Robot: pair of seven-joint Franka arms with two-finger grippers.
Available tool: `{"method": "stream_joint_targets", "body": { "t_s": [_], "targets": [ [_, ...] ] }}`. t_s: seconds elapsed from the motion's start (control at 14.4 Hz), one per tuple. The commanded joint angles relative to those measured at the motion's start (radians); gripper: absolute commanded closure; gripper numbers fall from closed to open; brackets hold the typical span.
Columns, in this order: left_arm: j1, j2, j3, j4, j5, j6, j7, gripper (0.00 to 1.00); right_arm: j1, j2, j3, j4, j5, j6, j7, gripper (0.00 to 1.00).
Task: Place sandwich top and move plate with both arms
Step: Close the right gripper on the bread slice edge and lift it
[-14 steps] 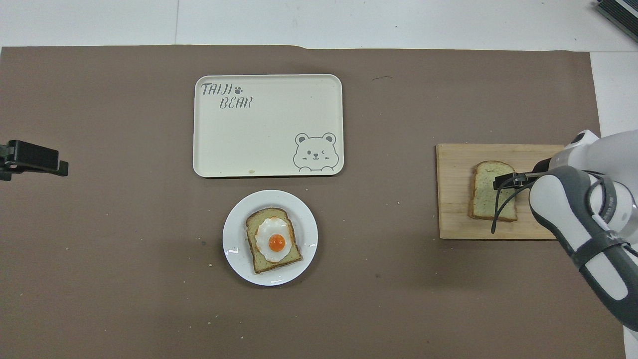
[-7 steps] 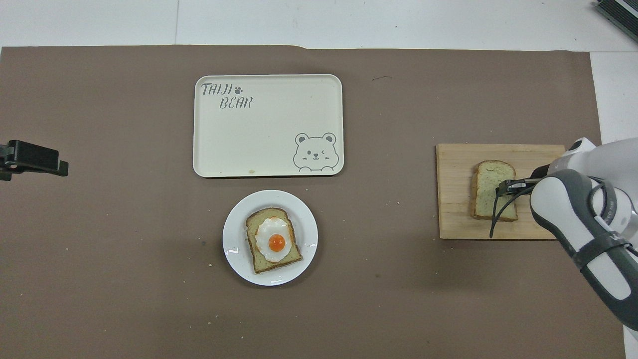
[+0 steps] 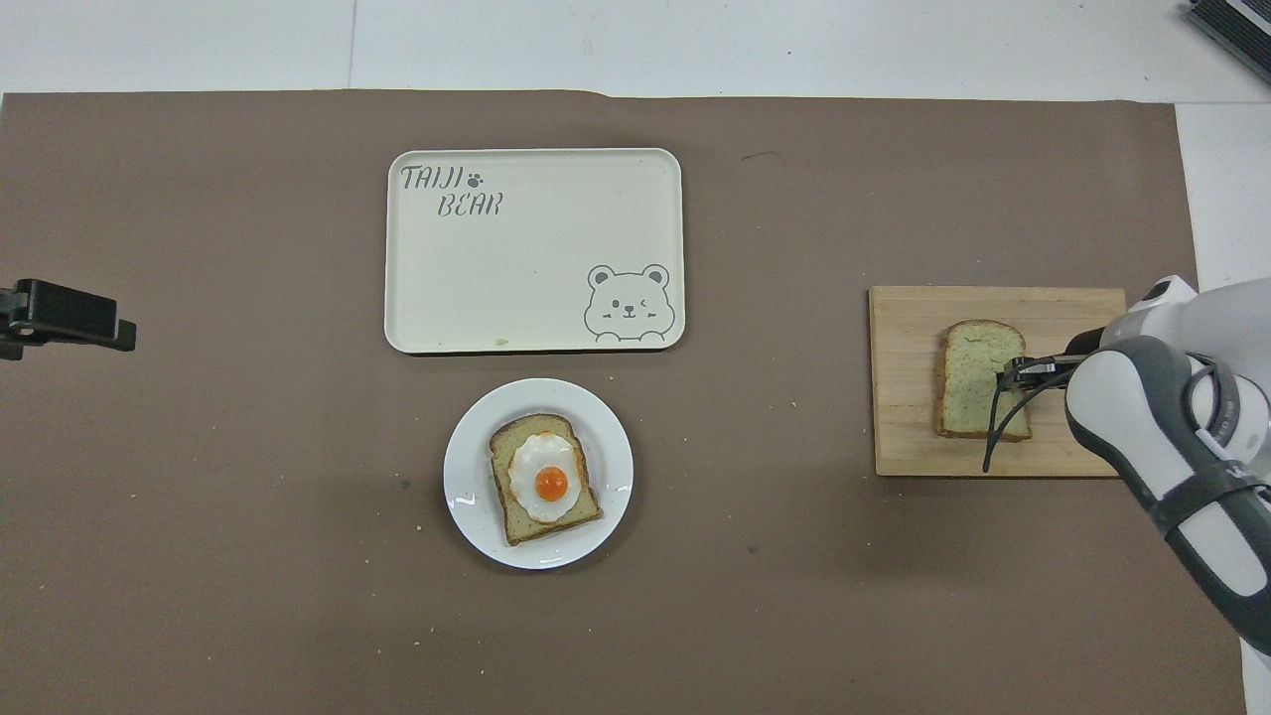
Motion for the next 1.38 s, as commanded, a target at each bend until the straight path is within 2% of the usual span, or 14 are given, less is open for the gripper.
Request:
{"method": "stream_joint_targets", "body": {
  "t_s": [0.0, 0.21, 0.42, 1.04, 1.11, 1.31],
  "targets": [
    [0.008, -0.016, -0.004, -0.008, -0.009, -0.014, 0.007, 0.00, 0.001, 0.012, 0.009, -0.010, 0.039, 0.022, -0.016, 1.00],
    [0.008, -0.016, -0.002, -0.008, -0.009, -0.014, 0.007, 0.00, -0.002, 0.012, 0.009, 0.007, 0.039, 0.013, -0.024, 1.00],
    [0.008, -0.016, -0.004, -0.008, -0.009, -0.013, 0.007, 0.00, -0.001, -0.008, 0.008, 0.048, 0.037, -0.052, -0.018, 1.00],
    [0.008, -0.016, -0.002, -0.008, -0.009, -0.013, 0.007, 0.00, 0.007, -0.044, 0.015, 0.304, 0.042, -0.440, 0.003, 1.00],
    [0.008, -0.016, -0.002, -0.008, -0.009, -0.013, 0.007, 0.00, 0.013, -0.044, 0.023, 0.317, 0.045, -0.476, -0.001, 1.00],
    [0.008, -0.016, -0.002, -0.008, -0.009, -0.014, 0.007, 0.00, 0.030, -0.047, 0.092, 0.315, 0.086, -0.481, 0.039, 1.00]
  ]
}}
